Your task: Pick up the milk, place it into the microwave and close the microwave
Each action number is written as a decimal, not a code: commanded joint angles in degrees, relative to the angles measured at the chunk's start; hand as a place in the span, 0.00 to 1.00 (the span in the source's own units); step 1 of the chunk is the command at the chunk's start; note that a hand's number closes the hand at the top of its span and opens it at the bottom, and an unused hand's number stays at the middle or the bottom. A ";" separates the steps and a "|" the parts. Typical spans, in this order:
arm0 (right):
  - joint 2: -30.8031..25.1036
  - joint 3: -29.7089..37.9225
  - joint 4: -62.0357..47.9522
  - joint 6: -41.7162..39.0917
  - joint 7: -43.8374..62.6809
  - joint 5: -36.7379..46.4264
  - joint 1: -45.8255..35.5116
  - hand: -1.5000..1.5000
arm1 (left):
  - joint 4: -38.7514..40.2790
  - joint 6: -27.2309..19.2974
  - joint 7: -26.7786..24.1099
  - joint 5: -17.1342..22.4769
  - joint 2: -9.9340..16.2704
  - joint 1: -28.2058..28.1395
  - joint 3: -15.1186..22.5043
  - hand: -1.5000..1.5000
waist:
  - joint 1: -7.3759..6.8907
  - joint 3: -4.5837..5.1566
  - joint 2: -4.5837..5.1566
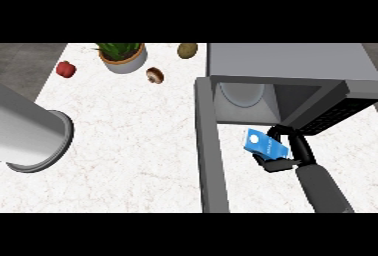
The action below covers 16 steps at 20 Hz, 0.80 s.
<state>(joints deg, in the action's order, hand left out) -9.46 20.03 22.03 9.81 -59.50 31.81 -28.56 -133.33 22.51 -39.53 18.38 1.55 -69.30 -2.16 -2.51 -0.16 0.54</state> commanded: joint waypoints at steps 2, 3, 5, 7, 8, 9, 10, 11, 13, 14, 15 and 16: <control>-0.47 0.35 -2.14 -3.29 -7.20 -1.36 -2.87 1.00 | 0.27 1.98 -0.93 2.36 0.22 -0.62 -2.01 0.00 | 0.34 0.00 -0.15; 1.95 -0.45 -2.74 -4.51 -7.22 -1.28 -3.58 1.00 | 0.14 1.96 0.50 2.49 1.07 -0.14 -1.97 0.00 | 0.26 -0.02 -0.02; 1.41 -1.98 -1.08 -10.69 -8.00 -1.67 -2.44 1.00 | -2.67 0.44 2.97 5.28 1.41 -0.81 -3.89 0.00 | 1.33 0.04 -0.29; 1.26 -2.40 0.73 -11.55 -8.12 -2.36 -2.62 1.00 | -0.09 1.57 0.00 3.93 -0.20 -1.29 -3.98 0.00 | 1.26 0.09 -0.53; 1.73 -3.33 2.47 -11.09 -4.46 -2.01 -4.58 1.00 | 3.29 2.06 0.70 4.84 1.29 1.57 -5.64 0.00 | 1.80 0.17 -0.64; 2.71 -3.79 4.77 -8.69 -2.68 -1.85 -5.72 1.00 | 0.93 4.00 -1.51 4.24 0.07 -3.75 -5.12 0.00 | 1.33 0.17 -0.94; 4.44 -4.31 6.23 -6.69 -0.69 -1.80 -6.30 1.00 | 4.05 1.91 -0.73 0.93 -1.06 1.85 -3.38 0.00 | 2.02 0.20 -0.83; 5.27 -5.22 10.01 -6.26 0.70 -1.83 -4.08 1.00 | 0.84 3.39 0.05 4.14 -0.01 -2.56 -5.35 0.00 | 2.46 0.23 -1.12; 4.41 -4.81 11.75 -5.64 2.76 -2.59 -4.70 1.00 | 2.61 2.83 0.64 3.40 -1.03 -0.90 -5.54 0.00 | 2.20 0.19 -0.86; 6.04 -5.33 13.03 -3.85 8.49 -1.98 -7.20 1.00 | 4.03 4.01 0.66 6.04 1.42 1.09 -8.15 0.00 | 2.39 0.23 -0.95; 4.96 -4.59 13.66 -3.48 7.84 -2.61 -7.16 1.00 | 3.89 5.12 -0.34 6.15 0.49 -0.45 -7.89 0.00 | 2.03 0.20 -0.88; 5.91 -6.17 15.44 -2.72 9.44 -1.50 -5.14 1.00 | 4.89 3.86 -0.17 2.12 -1.46 0.04 -5.35 0.00 | 2.20 0.20 -0.89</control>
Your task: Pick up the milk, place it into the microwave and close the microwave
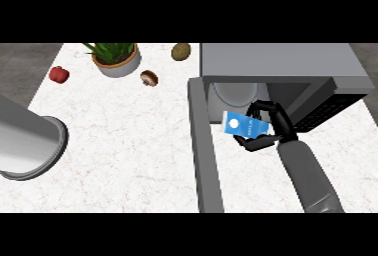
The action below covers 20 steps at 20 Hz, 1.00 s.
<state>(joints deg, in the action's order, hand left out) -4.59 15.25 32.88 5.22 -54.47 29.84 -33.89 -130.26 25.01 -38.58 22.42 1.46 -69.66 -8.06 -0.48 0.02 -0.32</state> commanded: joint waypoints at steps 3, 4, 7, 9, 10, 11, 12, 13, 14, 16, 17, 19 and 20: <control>0.62 -0.76 6.36 0.05 10.88 -0.83 -3.69 1.00 | -1.69 0.39 2.08 -0.12 -0.74 1.13 0.22 0.00 | -0.04 -0.03 0.17; 3.44 -1.52 6.65 2.79 13.50 -0.06 -4.94 1.00 | 0.53 1.24 -0.88 -2.41 -1.40 -0.01 1.29 0.00 | -0.43 -0.02 0.09; -0.31 -0.48 2.16 -0.90 16.63 -0.56 -11.16 1.00 | 2.26 -0.27 3.78 1.68 0.94 5.57 -1.70 0.00 | -0.50 -0.03 0.54; 3.29 -1.78 0.32 3.50 17.75 1.03 -11.31 1.00 | 3.76 1.35 1.49 -0.35 -0.62 4.21 -1.48 0.00 | -0.95 -0.04 0.48; -0.36 -0.43 -2.14 0.73 19.52 0.58 -16.01 1.00 | 4.25 1.36 2.19 4.22 2.40 5.86 -6.02 0.00 | -1.36 -0.04 0.73; -3.16 0.81 -4.41 -0.12 18.36 0.14 -17.10 1.00 | 3.70 2.48 0.39 0.15 0.16 3.80 -3.31 0.00 | -1.90 -0.07 0.79; 1.92 -1.17 -3.63 5.96 19.90 2.19 -16.49 1.00 | 3.67 3.33 2.49 2.38 1.39 3.67 -3.71 0.00 | -1.48 -0.05 0.66; -2.12 0.25 -7.65 5.13 19.05 2.45 -18.72 1.00 | 5.46 2.70 2.98 4.32 3.31 6.70 -6.06 0.00 | -2.16 -0.07 1.16; -1.35 0.49 -7.98 6.62 20.70 2.43 -20.64 1.00 | 5.87 0.80 3.32 1.47 1.41 9.02 -4.07 0.00 | -1.89 -0.06 1.08; -1.67 1.49 -10.77 10.81 18.87 2.82 -20.42 1.00 | 4.05 0.40 5.75 2.66 2.38 9.53 -4.01 0.00 | -2.22 -0.11 1.45; -2.00 1.49 -11.94 12.36 21.25 3.61 -22.67 1.00 | 5.69 0.57 4.47 1.05 0.90 9.62 -2.56 0.00 | -3.15 -0.10 1.68; -5.42 2.57 -14.25 11.62 19.43 3.31 -22.80 1.00 | 7.45 1.40 4.98 2.45 3.97 11.95 -5.51 0.00 | -3.43 -0.12 2.09; -3.20 1.46 -15.14 17.29 22.26 5.38 -22.66 1.00 | 7.56 1.20 5.08 2.88 3.86 11.87 -5.84 0.00 | -3.76 -0.10 2.09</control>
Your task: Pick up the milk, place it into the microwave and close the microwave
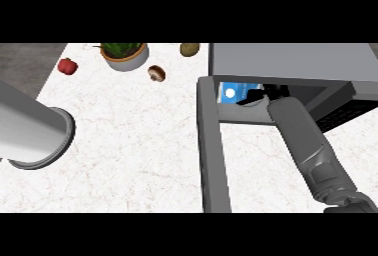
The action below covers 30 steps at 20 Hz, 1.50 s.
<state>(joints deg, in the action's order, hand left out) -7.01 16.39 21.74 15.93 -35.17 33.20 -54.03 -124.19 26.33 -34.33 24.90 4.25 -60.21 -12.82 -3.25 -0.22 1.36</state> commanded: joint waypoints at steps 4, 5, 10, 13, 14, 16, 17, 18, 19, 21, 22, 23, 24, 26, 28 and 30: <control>-0.52 4.48 -6.03 12.35 7.01 -0.74 -5.47 1.00 | 0.13 -0.22 2.11 0.13 1.17 3.74 0.24 0.00 | -2.30 0.08 0.95; -2.49 5.56 -6.08 11.47 5.81 -1.67 -5.50 1.00 | 1.95 0.07 1.80 0.53 2.37 4.91 -1.42 0.00 | -2.31 0.08 1.13; -3.51 6.46 -7.48 15.68 2.24 -1.52 -5.67 0.00 | 2.28 -1.94 3.61 -0.30 2.48 7.66 -1.52 0.00 | -2.94 0.02 1.59; -3.29 4.03 -10.15 19.21 2.03 1.82 -4.47 0.00 | 2.28 -0.55 3.51 -1.35 2.92 8.15 -0.24 0.00 | -3.95 0.03 1.95; -3.39 3.85 -10.65 17.86 2.00 1.91 -5.60 0.00 | 1.84 -1.79 4.57 -2.38 3.10 9.33 -0.22 0.00 | -3.41 0.01 1.86; -3.15 4.65 -11.51 15.70 1.84 0.96 -6.29 0.00 | 2.99 -1.03 3.41 -2.26 3.60 10.81 -0.85 0.00 | -3.84 0.01 1.86; -2.81 4.77 -12.36 14.05 2.59 0.74 -7.04 0.00 | 3.88 -0.64 3.98 -1.49 4.40 11.12 -1.41 0.00 | -3.68 0.03 1.72; -3.26 5.22 -12.39 13.51 2.43 0.33 -7.38 0.00 | 3.46 -0.43 3.16 -3.84 3.13 10.42 0.46 0.00 | -4.22 0.00 1.78; -2.88 5.27 -12.55 12.87 1.93 0.22 -7.66 0.00 | 1.10 -1.60 5.15 -2.64 3.55 11.25 0.33 0.00 | -3.72 -0.08 1.90; -2.33 6.23 -12.58 12.14 -1.10 -0.85 -5.54 0.00 | 2.48 -0.90 4.71 -3.93 3.36 12.32 1.59 0.00 | -3.37 -0.09 1.94; -3.26 6.34 -12.72 10.34 -0.23 -0.97 -7.41 0.00 | 2.59 -2.06 4.65 -5.61 2.00 12.19 2.44 0.00 | -3.45 -0.06 1.70; -3.12 7.05 -12.52 9.65 -2.06 -1.76 -6.39 0.00 | 1.29 -0.80 5.20 -4.99 2.83 11.37 2.86 0.00 | -3.63 -0.13 1.81; -3.46 7.05 -13.02 6.50 -2.78 -1.98 -6.60 0.00 | 1.86 -1.00 5.34 -5.42 2.92 11.16 2.33 0.00 | -2.99 -0.07 1.33; -1.83 7.30 -13.23 4.96 -3.83 -2.47 -7.15 0.00 | 1.38 -2.47 7.09 -6.11 1.68 13.24 4.63 0.00 | -2.03 -0.04 1.15; -2.67 8.54 -13.30 3.96 -5.71 -3.72 -5.09 0.00 | 1.52 0.00 4.49 -6.49 1.34 10.15 4.52 0.00 | -2.16 0.00 0.61; -0.48 9.48 -13.13 3.79 -8.92 -4.87 -3.17 0.00 | 2.21 -0.48 5.45 -5.78 1.58 12.37 4.50 0.00 | -1.55 -0.01 0.72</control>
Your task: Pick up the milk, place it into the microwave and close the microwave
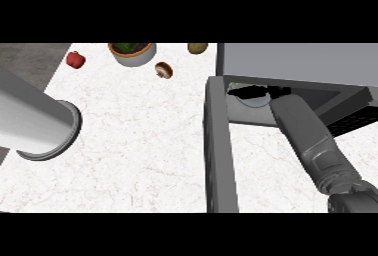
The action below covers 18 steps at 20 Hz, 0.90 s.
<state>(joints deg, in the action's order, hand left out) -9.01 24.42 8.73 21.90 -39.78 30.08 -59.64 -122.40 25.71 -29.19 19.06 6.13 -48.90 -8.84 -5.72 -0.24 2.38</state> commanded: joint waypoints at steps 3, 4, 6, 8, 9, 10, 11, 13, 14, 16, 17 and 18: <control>-0.15 2.90 0.32 -6.83 -4.99 -3.53 0.84 0.00 | -0.40 -0.32 2.52 -1.18 -1.09 1.46 3.14 0.00 | 1.66 0.04 -0.60; -0.51 3.07 0.33 -8.94 -7.06 -3.91 2.29 0.00 | -4.64 -0.90 4.51 -1.52 -1.37 0.25 4.64 0.00 | 2.07 -0.01 -0.74; 0.41 2.67 -0.15 -10.49 -7.62 -3.84 3.03 0.00 | -2.36 -1.57 3.27 -5.37 -3.02 1.78 6.41 0.00 | 2.62 0.08 -1.12; -0.84 3.21 0.16 -13.33 -7.68 -4.77 3.47 0.00 | -3.16 -0.03 0.89 -9.58 -4.99 -1.36 10.57 0.00 | 2.85 0.11 -1.61; -2.12 3.70 0.36 -15.85 -9.31 -5.55 5.40 0.00 | -6.25 0.70 2.83 -4.76 -2.23 -1.54 6.72 0.00 | 3.40 0.11 -1.71; 1.60 2.94 0.68 -13.09 -7.76 -5.15 3.86 0.00 | -5.76 -1.34 3.92 -9.46 -4.02 0.13 9.60 0.00 | 3.65 0.14 -1.79; 1.00 3.08 0.57 -14.34 -11.22 -5.41 7.34 0.00 | -3.39 -0.66 2.33 -11.11 -4.90 0.85 11.45 0.00 | 3.77 0.14 -1.75; 3.07 2.32 1.77 -14.13 -9.06 -5.63 6.55 0.00 | -5.66 -3.37 6.98 -12.38 -5.56 3.58 13.31 0.00 | 4.82 0.18 -2.11; 2.08 2.70 1.80 -17.19 -12.47 -6.34 9.90 0.00 | -3.34 -3.94 6.59 -12.33 -5.84 5.95 12.59 0.00 | 5.17 0.19 -2.11; 2.60 1.66 3.65 -17.89 -10.15 -6.56 10.78 0.00 | -8.30 -4.30 7.48 -14.59 -6.05 0.85 15.11 0.00 | 5.60 0.23 -2.63; 2.95 1.44 4.25 -19.18 -12.20 -6.72 12.58 0.00 | -7.07 -5.02 4.56 -17.50 -6.07 -0.15 18.82 0.00 | 5.81 0.24 -2.82; 1.27 1.15 5.60 -21.35 -12.17 -7.05 13.26 0.00 | -5.83 -4.09 6.74 -16.55 -6.08 2.58 17.19 0.00 | 6.16 0.25 -2.76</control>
<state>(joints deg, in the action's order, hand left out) -7.14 26.34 11.89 4.63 -50.35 23.92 -49.95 -128.35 22.36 -23.43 5.68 0.77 -47.27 5.46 -0.62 -0.05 0.03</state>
